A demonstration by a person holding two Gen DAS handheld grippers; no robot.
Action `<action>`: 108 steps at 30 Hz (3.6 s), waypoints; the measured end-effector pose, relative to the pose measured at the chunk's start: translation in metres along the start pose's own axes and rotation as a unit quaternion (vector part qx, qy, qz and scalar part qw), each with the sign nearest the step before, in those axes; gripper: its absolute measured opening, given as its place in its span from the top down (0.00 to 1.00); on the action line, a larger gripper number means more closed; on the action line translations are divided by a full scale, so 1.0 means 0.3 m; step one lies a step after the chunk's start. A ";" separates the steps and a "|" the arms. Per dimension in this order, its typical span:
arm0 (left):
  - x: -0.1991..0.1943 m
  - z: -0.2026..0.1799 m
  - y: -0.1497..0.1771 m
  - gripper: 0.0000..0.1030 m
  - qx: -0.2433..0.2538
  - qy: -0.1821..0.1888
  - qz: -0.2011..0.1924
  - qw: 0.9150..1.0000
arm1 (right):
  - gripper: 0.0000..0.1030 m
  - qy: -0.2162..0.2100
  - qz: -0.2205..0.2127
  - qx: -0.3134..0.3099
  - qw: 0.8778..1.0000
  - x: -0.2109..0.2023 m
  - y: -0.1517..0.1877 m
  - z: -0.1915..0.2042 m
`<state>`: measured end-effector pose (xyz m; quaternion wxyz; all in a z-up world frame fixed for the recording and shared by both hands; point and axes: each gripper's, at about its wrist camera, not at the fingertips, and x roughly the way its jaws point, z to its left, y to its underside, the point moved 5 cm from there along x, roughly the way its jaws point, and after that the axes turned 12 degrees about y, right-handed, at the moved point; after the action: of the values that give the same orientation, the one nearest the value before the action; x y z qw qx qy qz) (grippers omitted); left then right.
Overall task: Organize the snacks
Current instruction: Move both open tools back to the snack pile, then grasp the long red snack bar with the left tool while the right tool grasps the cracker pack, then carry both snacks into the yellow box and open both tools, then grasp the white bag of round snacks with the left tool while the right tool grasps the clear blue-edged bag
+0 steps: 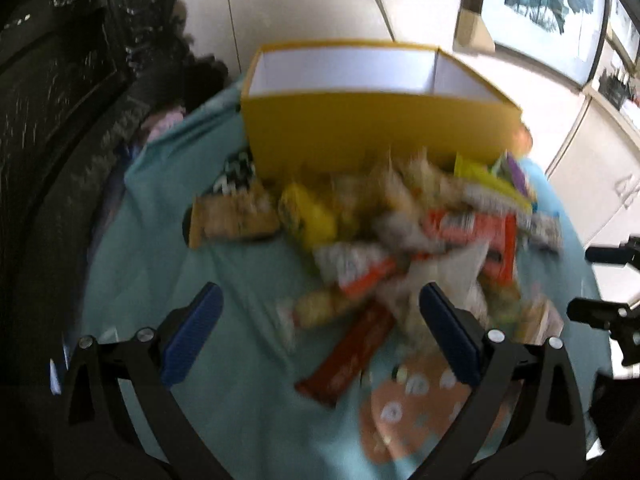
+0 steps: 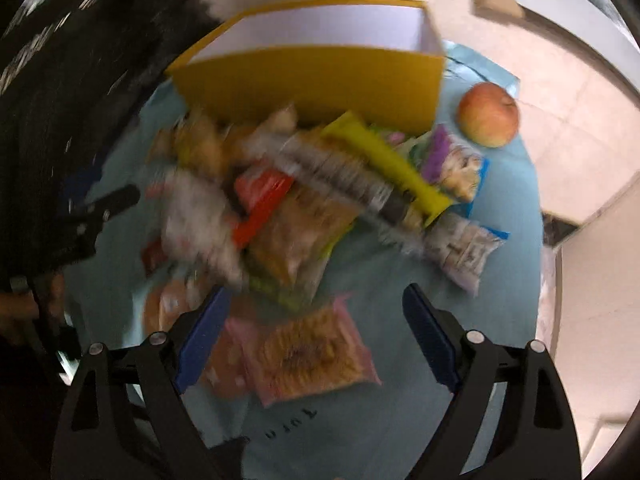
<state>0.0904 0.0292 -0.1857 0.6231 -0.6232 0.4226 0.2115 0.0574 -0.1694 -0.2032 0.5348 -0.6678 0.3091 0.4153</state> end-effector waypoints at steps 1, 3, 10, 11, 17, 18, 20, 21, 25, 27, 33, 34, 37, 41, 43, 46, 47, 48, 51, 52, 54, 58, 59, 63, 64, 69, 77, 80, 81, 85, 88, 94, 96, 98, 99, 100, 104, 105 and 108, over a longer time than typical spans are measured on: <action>0.009 0.000 0.032 0.03 0.006 -0.004 0.010 1.000 | 0.03 0.007 -0.003 -0.019 1.000 0.006 0.021 0.019; 0.023 0.001 0.070 0.03 0.015 -0.006 0.019 1.000 | 0.03 0.009 -0.005 -0.037 0.999 0.019 0.046 0.041; 0.125 -0.019 0.153 0.03 0.061 -0.024 0.049 0.997 | 0.03 0.044 0.021 -0.068 0.996 0.127 0.088 0.086; 0.147 -0.020 0.163 0.03 0.068 -0.029 0.056 0.996 | 0.03 0.052 0.024 -0.077 0.995 0.144 0.091 0.096; 0.192 -0.030 0.193 0.57 0.085 -0.026 0.073 0.993 | 0.23 0.043 0.040 -0.085 0.995 0.172 0.107 0.120; 0.186 -0.025 0.196 0.64 0.086 -0.027 0.072 0.993 | 0.28 0.041 0.041 -0.078 0.995 0.172 0.106 0.113; 0.177 -0.010 0.202 0.74 0.072 -0.003 0.072 0.995 | 0.30 0.031 0.048 -0.053 0.997 0.170 0.108 0.084; 0.172 -0.003 0.207 0.76 0.065 0.010 0.076 0.995 | 0.30 0.028 0.049 -0.047 0.997 0.167 0.111 0.076; 0.139 0.003 0.203 0.77 0.053 0.024 0.068 0.996 | 0.31 0.026 0.048 -0.035 0.998 0.155 0.112 0.051; 0.116 0.002 0.197 0.77 0.048 0.029 0.061 0.997 | 0.31 0.022 0.043 -0.033 0.998 0.134 0.113 0.027; 0.033 -0.006 0.169 0.77 0.039 0.041 0.032 0.998 | 0.31 0.007 0.019 -0.014 1.000 0.040 0.109 -0.047; 0.014 -0.006 0.160 0.77 0.036 0.043 0.024 0.998 | 0.31 0.007 0.015 -0.011 1.000 0.026 0.105 -0.056; -0.037 -0.007 0.124 0.77 0.032 0.046 0.002 0.998 | 0.31 0.004 0.003 -0.004 1.000 -0.013 0.092 -0.075; -0.108 -0.020 0.065 0.77 0.032 0.050 -0.029 0.998 | 0.31 0.002 -0.013 0.002 1.000 -0.048 0.044 -0.055; -0.141 -0.026 0.034 0.77 0.031 0.052 -0.042 0.997 | 0.31 0.002 -0.021 0.004 1.000 -0.075 0.032 -0.062; -0.182 -0.037 -0.020 0.77 0.030 0.054 -0.059 0.996 | 0.31 0.001 -0.036 0.010 0.999 -0.118 -0.009 -0.070; -0.195 -0.042 -0.036 0.77 0.032 0.054 -0.064 0.996 | 0.31 0.001 -0.044 0.012 0.999 -0.140 -0.029 -0.076; -0.208 -0.048 -0.053 0.77 0.032 0.054 -0.069 0.996 | 0.31 0.002 -0.050 0.013 0.999 -0.154 -0.047 -0.077; -0.253 -0.064 -0.118 0.77 0.038 0.056 -0.088 0.994 | 0.31 0.003 -0.077 0.013 0.997 -0.222 -0.107 -0.090; -0.262 -0.067 -0.133 0.77 0.040 0.058 -0.092 0.993 | 0.31 0.004 -0.084 0.014 0.996 -0.238 -0.123 -0.094; -0.291 -0.085 -0.176 0.77 0.047 0.061 -0.103 0.992 | 0.31 0.006 -0.104 0.015 0.994 -0.285 -0.172 -0.102; -0.343 -0.128 -0.272 0.77 0.061 0.066 -0.124 0.988 | 0.31 0.010 -0.140 0.018 0.990 -0.373 -0.274 -0.125; -0.352 -0.135 -0.293 0.77 0.064 0.067 -0.127 0.988 | 0.31 0.013 -0.150 0.019 0.988 -0.398 -0.308 -0.133; -0.371 -0.162 -0.372 0.77 0.079 0.064 -0.139 0.985 | 0.31 0.014 -0.176 0.023 0.984 -0.451 -0.399 -0.153; -0.372 -0.169 -0.392 0.77 0.081 0.066 -0.140 0.985 | 0.31 0.016 -0.180 0.023 0.983 -0.456 -0.416 -0.158; -0.363 -0.186 -0.446 0.77 0.082 0.070 -0.143 0.984 | 0.31 0.018 -0.186 0.026 0.982 -0.458 -0.474 -0.181; -0.297 -0.157 -0.531 0.77 0.070 0.062 -0.140 0.986 | 0.31 0.012 -0.182 0.037 0.983 -0.417 -0.565 -0.205; -0.262 -0.146 -0.581 0.77 0.068 0.058 -0.138 0.986 | 0.31 0.012 -0.181 0.040 0.983 -0.390 -0.624 -0.213; -0.245 -0.140 -0.607 0.77 0.066 0.058 -0.138 0.987 | 0.31 0.012 -0.182 0.041 0.982 -0.382 -0.650 -0.217; -0.180 -0.124 -0.721 0.77 0.058 0.054 -0.139 0.987 | 0.31 0.025 -0.189 0.050 0.980 -0.335 -0.783 -0.236; -0.110 -0.114 -0.807 0.51 0.066 0.034 -0.134 0.988 | 0.22 0.029 -0.196 0.052 0.979 -0.285 -0.909 -0.238; -0.035 -0.035 -0.801 0.02 0.032 0.008 -0.129 0.991 | 0.02 0.046 -0.181 0.052 0.981 -0.211 -0.925 -0.248; -0.036 -0.019 -0.749 0.02 0.031 0.004 -0.126 0.992 | 0.02 0.041 -0.175 0.045 0.983 -0.198 -0.867 -0.248; -0.036 -0.004 -0.674 0.02 0.022 0.006 -0.116 0.993 | 0.02 0.039 -0.162 0.046 0.985 -0.179 -0.796 -0.255; -0.036 0.003 -0.637 0.02 0.015 0.011 -0.110 0.994 | 0.02 0.035 -0.154 0.049 0.986 -0.167 -0.761 -0.260; -0.036 0.013 -0.581 0.02 0.004 0.016 -0.103 0.995 | 0.02 0.031 -0.145 0.052 0.988 -0.160 -0.718 -0.259; -0.017 0.014 -0.404 0.02 0.003 0.021 -0.066 0.998 | 0.02 0.019 -0.104 0.060 0.993 -0.107 -0.518 -0.249; -0.013 0.010 -0.362 0.02 0.008 0.021 -0.058 0.998 | 0.02 0.020 -0.098 0.058 0.993 -0.099 -0.483 -0.245; 0.001 -0.011 -0.224 0.02 0.016 0.035 -0.032 0.999 | 0.02 0.018 -0.074 0.062 0.995 -0.071 -0.361 -0.227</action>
<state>0.1430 0.0170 -0.1453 0.6242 -0.6333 0.4273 0.1634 0.1556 -0.2106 -0.1292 0.5987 -0.6619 0.2934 0.3426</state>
